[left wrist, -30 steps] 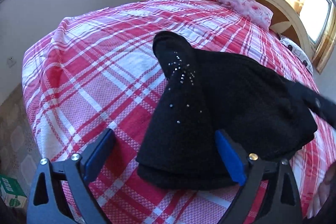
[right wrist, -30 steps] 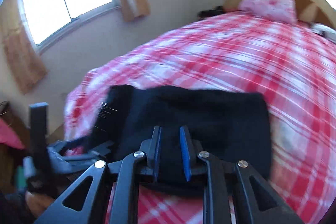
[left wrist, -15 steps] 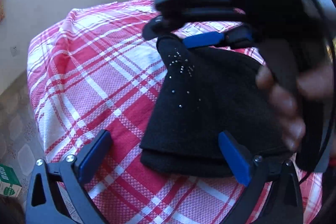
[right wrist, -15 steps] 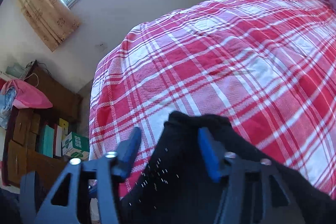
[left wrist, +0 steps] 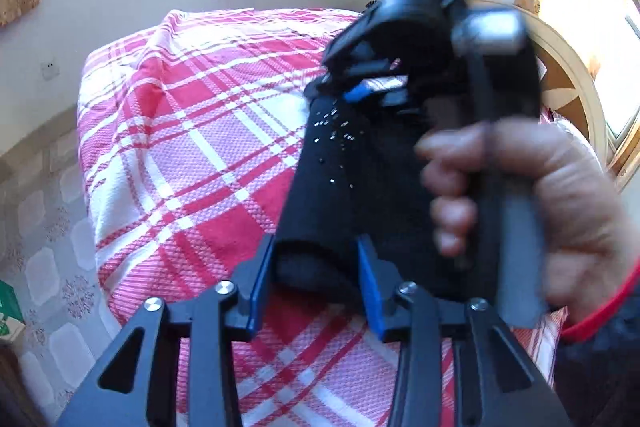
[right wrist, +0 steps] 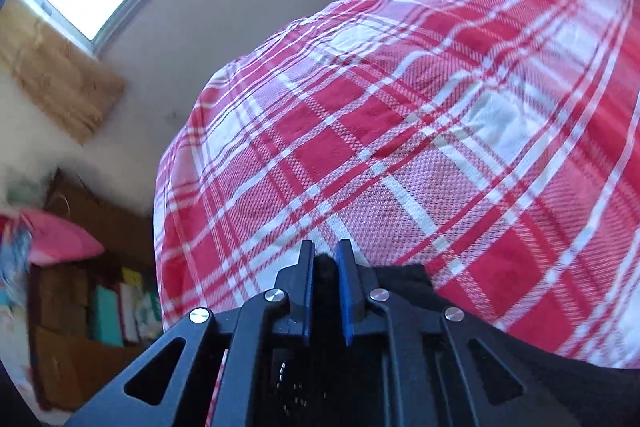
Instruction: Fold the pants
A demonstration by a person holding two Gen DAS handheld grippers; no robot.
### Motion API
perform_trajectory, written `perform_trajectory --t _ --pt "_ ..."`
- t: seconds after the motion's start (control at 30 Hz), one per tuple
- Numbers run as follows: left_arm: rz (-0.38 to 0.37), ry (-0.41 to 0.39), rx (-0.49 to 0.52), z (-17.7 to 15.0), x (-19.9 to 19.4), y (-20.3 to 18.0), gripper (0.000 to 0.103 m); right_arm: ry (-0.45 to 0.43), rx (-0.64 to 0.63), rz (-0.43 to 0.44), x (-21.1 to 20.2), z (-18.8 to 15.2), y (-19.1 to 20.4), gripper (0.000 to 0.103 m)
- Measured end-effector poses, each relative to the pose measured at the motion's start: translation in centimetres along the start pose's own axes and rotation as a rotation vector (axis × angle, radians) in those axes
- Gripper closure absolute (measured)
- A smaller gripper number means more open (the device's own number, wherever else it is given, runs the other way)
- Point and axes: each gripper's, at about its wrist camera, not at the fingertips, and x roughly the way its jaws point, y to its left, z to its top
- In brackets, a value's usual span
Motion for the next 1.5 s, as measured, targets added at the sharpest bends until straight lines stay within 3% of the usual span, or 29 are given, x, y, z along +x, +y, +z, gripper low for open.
perform_trajectory --t 0.03,0.1,0.17,0.27,0.33,0.4,0.5,0.63,0.77,0.8,0.87,1.0,1.2,1.27,1.33,1.4,1.5 --pt "0.007 0.0 0.011 -0.2 -0.3 0.0 0.052 -0.004 -0.01 -0.003 0.8 -0.3 0.0 0.092" --pt "0.032 0.0 0.039 -0.6 -0.7 0.1 0.03 -0.039 -0.04 -0.011 1.2 -0.7 0.2 0.092" --pt "0.055 0.017 0.066 -1.0 -1.2 0.6 0.019 -0.033 -0.02 0.007 1.2 -0.4 0.0 0.091" --pt "0.047 0.018 0.097 -1.5 -2.4 1.3 0.019 -0.073 -0.004 0.046 -0.3 -0.1 -0.2 0.09" --pt "0.078 -0.022 0.101 -1.2 -3.5 1.7 0.019 -0.227 0.051 0.122 -3.8 -0.8 -0.8 0.09" --pt "0.103 -0.064 0.11 -1.0 -4.2 1.9 0.016 -0.327 0.086 0.168 -7.0 -2.0 -1.4 0.09" --pt "0.117 -0.12 0.163 1.0 -4.3 0.9 0.014 -0.396 0.074 0.064 -11.8 -5.2 -2.0 0.09" --pt "0.115 -0.153 0.293 2.7 -3.0 -1.4 0.008 -0.423 0.103 -0.172 -16.6 -11.5 -4.3 0.09" --pt "0.11 -0.098 0.384 2.9 -1.2 -3.8 0.008 -0.334 0.13 -0.385 -17.6 -16.7 -7.5 0.09" --pt "0.115 -0.067 0.4 2.9 -0.3 -4.1 0.008 -0.304 0.148 -0.392 -17.3 -17.7 -8.2 0.09" --pt "0.123 -0.028 0.42 2.6 0.3 -4.7 0.008 -0.317 0.187 -0.304 -18.3 -20.0 -9.2 0.09" --pt "0.135 -0.061 0.437 1.7 -1.2 -5.1 0.008 -0.33 0.237 -0.311 -20.0 -21.8 -8.3 0.09" --pt "0.108 -0.1 0.421 1.6 -3.0 -6.0 0.005 -0.53 0.231 -0.369 -24.0 -24.1 -4.2 0.088" --pt "0.102 -0.11 0.431 1.4 -3.5 -6.5 0.005 -0.573 0.224 -0.377 -24.9 -25.0 -2.9 0.08" --pt "0.094 -0.12 0.452 1.1 -4.1 -7.1 0.005 -0.601 0.218 -0.391 -25.6 -25.6 -2.1 0.062" --pt "0.088 -0.128 0.465 0.7 -4.6 -7.5 0.005 -0.615 0.207 -0.425 -25.8 -26.0 -1.6 0.052" --pt "0.066 -0.143 0.468 0.1 -5.7 -7.9 0.001 -0.637 0.2 -0.456 -26.2 -26.8 -0.9 0.051"
